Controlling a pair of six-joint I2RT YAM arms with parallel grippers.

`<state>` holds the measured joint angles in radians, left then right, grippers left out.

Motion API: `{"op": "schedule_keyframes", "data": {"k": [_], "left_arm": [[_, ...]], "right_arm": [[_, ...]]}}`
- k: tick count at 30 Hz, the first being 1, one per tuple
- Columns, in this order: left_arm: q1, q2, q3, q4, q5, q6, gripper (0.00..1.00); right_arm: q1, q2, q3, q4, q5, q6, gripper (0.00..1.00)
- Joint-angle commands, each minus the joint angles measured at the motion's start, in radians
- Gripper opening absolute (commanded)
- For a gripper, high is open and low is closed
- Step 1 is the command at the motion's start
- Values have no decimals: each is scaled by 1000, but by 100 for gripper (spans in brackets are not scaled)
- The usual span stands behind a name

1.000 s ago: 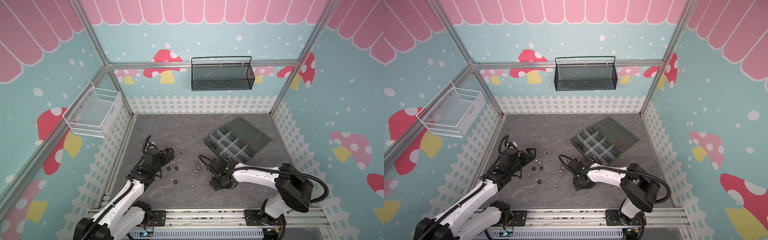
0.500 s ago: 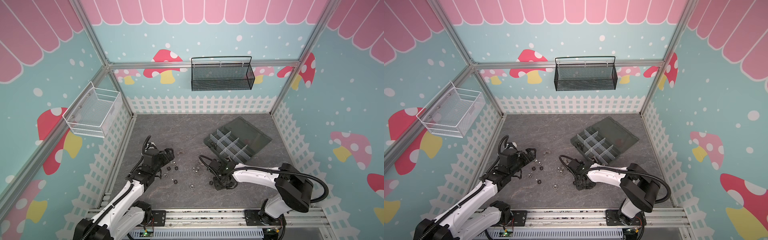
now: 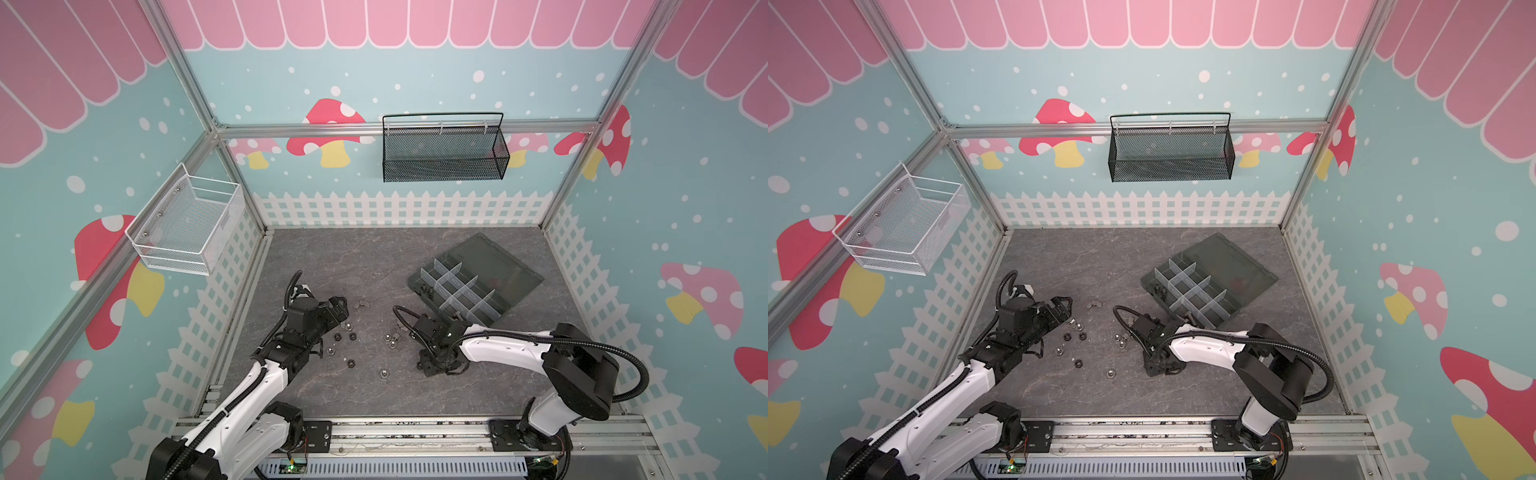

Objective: Sort the screws and nuts into containers
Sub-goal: 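Close the right gripper on the black bolt head and lift it, then carry the black bolt over the box compartment with the black bolts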

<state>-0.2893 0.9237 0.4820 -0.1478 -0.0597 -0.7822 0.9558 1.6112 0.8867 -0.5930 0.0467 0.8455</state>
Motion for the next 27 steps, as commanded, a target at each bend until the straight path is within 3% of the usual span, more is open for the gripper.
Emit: {"op": "schedule_keyframes", "data": {"k": [1,6,27], "left_arm": [[4,-17,-12,7,-17,-18,100],[4,-11,-4,7,-15,-17,100],[4,-4,3,5,-9,-14,100]], "right_arm": [[-1,37,1,12,1,-2,44],[0,24,-9,4,-5,-3,40],[0,-22,-64,-74,13,40,38]]}}
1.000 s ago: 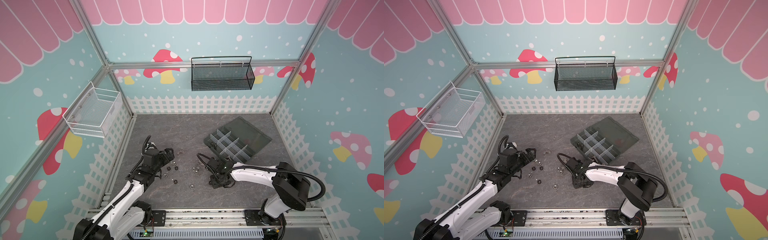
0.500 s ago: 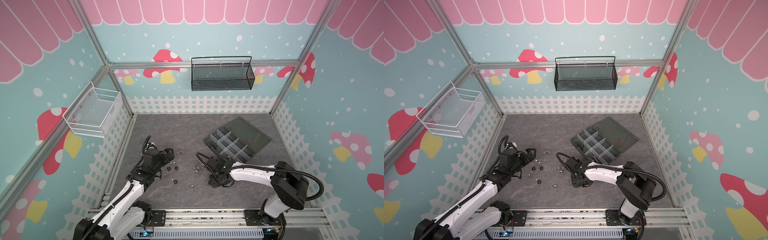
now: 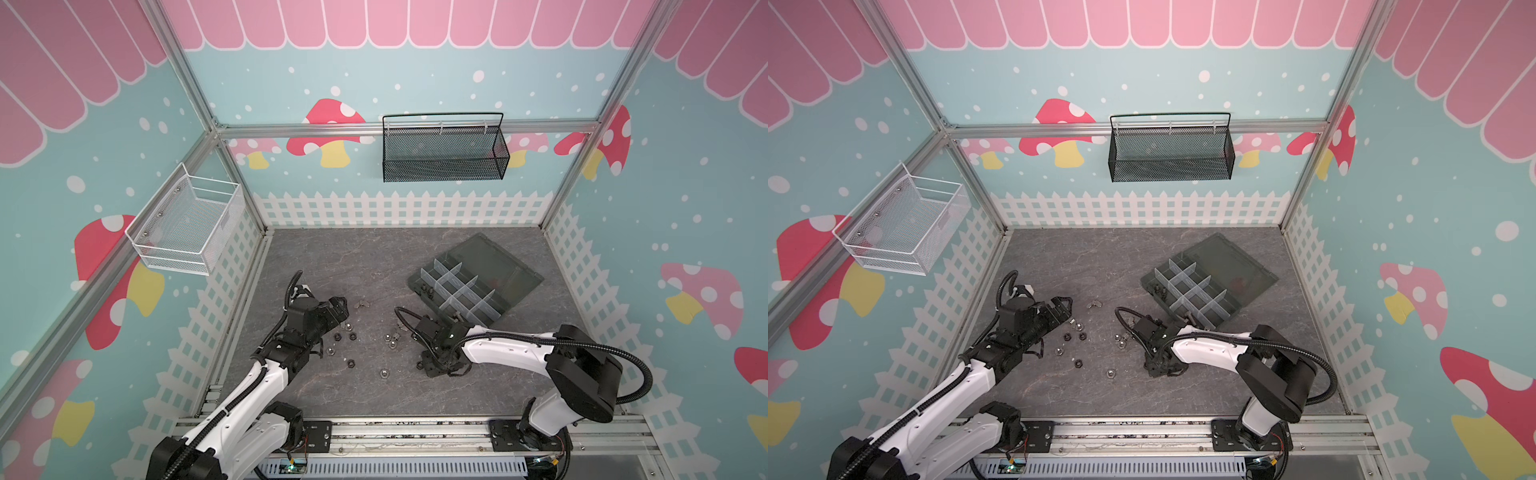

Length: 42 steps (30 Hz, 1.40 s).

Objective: Sort the screws and nuts into containers
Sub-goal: 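Carry the black bolt over the box compartment with the black bolts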

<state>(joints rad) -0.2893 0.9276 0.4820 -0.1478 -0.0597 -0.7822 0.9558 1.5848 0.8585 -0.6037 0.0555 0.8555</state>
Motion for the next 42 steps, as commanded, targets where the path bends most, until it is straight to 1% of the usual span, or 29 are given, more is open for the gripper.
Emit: {"op": "schedule_keyframes", "data": {"k": [1,4,8,12,14,18,24,28,33,38,42], "left_arm": [[4,-10,0,4,-10,-15,100],[4,-16,-6,4,-12,-15,100],[3,-22,-7,2,-14,-15,100],[4,-27,-6,-3,-17,-13,100],[4,-31,-6,-7,-18,-12,100],[4,-31,-8,-7,-21,-14,100],[4,-27,-1,-7,-23,-11,100],[4,-27,2,-7,-25,-10,100],[4,-26,1,-7,-27,-11,100],[4,-20,8,-3,-29,-5,100],[4,2,13,11,-19,-5,100]], "right_arm": [[0,5,-39,-53,-1,31,37],[0,2,-47,-20,-10,25,34],[0,26,-29,-8,-2,14,34],[0,39,-13,-5,1,1,27],[0,30,-6,-7,4,-3,22],[0,2,9,-11,17,-8,16],[-17,-28,76,-57,81,-36,12],[-65,-51,144,-71,144,-77,12],[-141,-50,245,-47,227,-133,12],[-233,-45,280,71,219,-216,12],[-286,13,331,122,201,-289,13]]}}
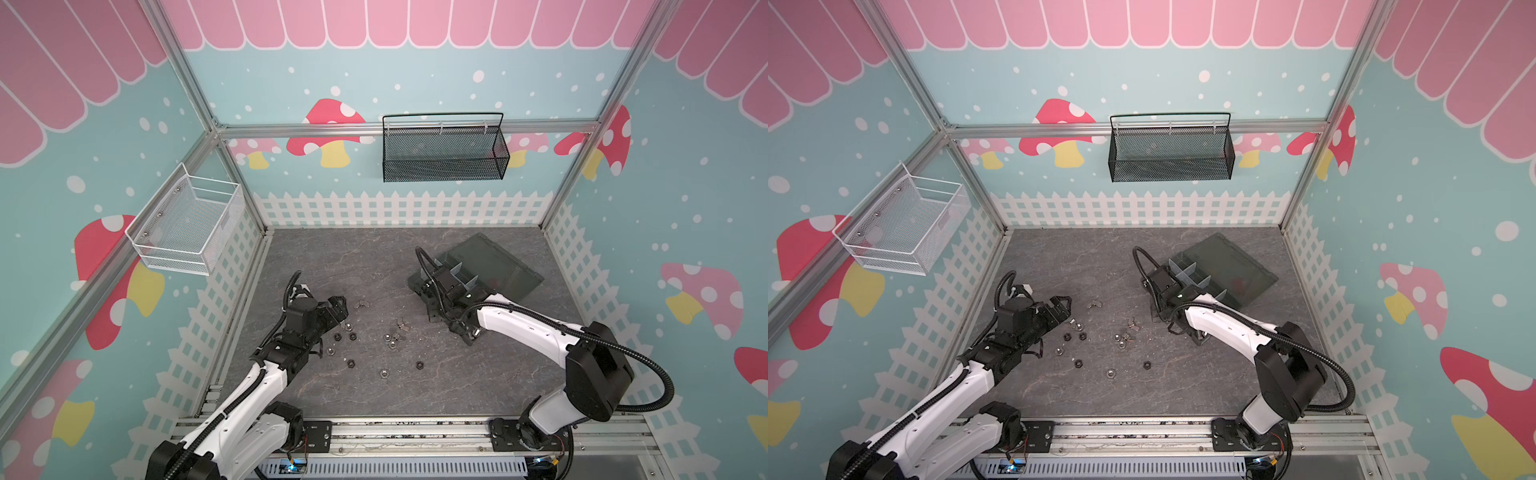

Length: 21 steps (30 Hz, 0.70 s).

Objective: Sort the screws and nuts into containers
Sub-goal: 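Carry the black bolt over the box compartment with the black bolts, then lower the black bolt into the compartment and open the right gripper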

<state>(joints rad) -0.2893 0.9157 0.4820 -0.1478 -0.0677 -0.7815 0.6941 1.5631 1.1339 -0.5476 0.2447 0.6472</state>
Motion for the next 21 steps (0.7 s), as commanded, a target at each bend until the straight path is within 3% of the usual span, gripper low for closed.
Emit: {"op": "schedule_keyframes", "data": {"k": [1,15,21], "left_arm": [[4,19,12,15,-8,-7,100],[3,4,10,-1,-9,-2,100],[4,-3,10,-13,-14,-3,100]], "right_arm": [[-32,55,73,66,12,-92,12],[-99,239,192,71,9,-164,16],[-107,268,185,80,-8,-169,24]]}}
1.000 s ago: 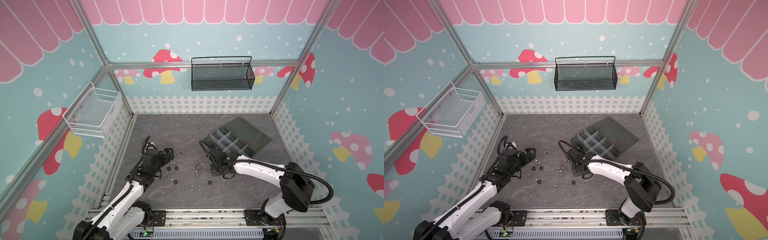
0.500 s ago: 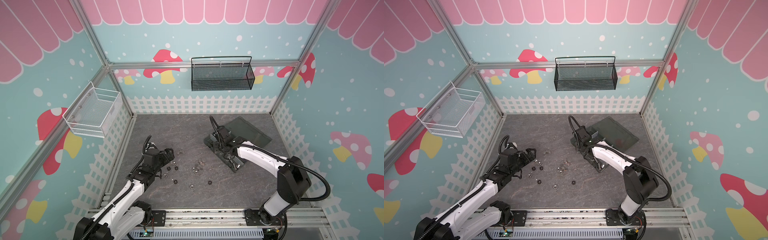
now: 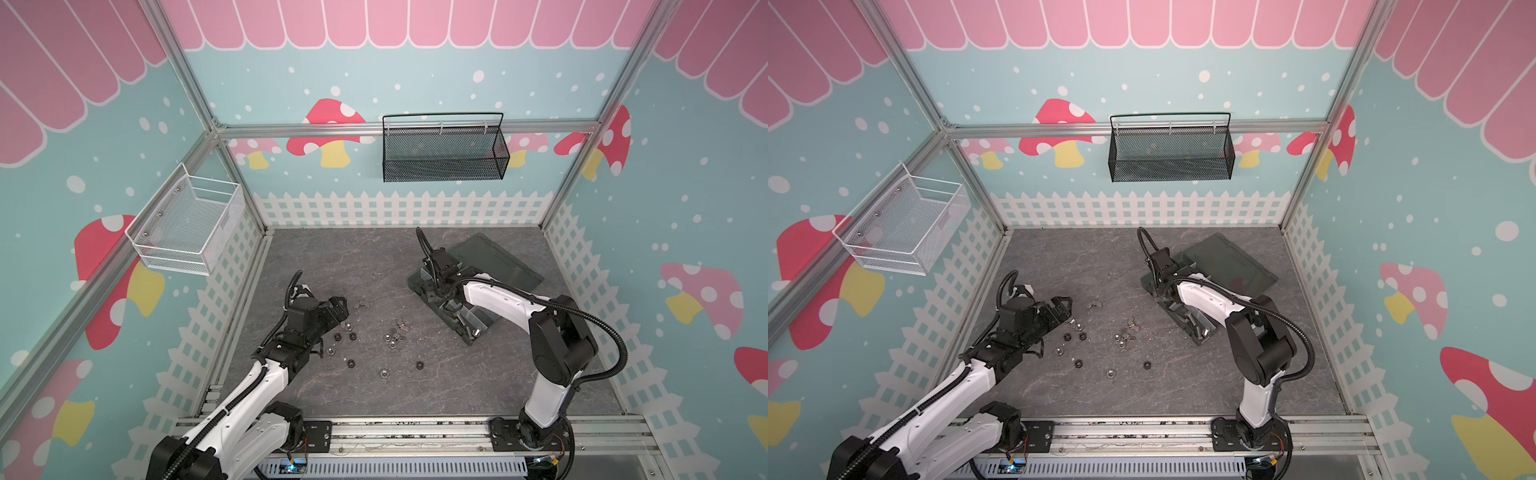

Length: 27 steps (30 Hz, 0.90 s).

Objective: Sort the screws and nuts into containers
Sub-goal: 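Lower the black bolt into the compartment and open the right gripper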

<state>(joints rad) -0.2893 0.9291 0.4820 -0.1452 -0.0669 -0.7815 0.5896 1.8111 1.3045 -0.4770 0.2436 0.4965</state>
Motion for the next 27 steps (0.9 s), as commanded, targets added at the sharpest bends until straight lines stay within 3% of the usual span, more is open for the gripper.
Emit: {"op": "schedule_keyframes", "data": {"k": [1,12,27], "left_arm": [[3,-19,10,-20,-17,-3,100],[4,-55,10,-69,-53,10,100],[9,-59,40,-132,-84,31,100]], "right_arm": [[-3,22,13,9,-9,-16,26],[-6,10,-10,11,-20,-16,40],[22,-123,-36,26,-79,-41,41]]}}
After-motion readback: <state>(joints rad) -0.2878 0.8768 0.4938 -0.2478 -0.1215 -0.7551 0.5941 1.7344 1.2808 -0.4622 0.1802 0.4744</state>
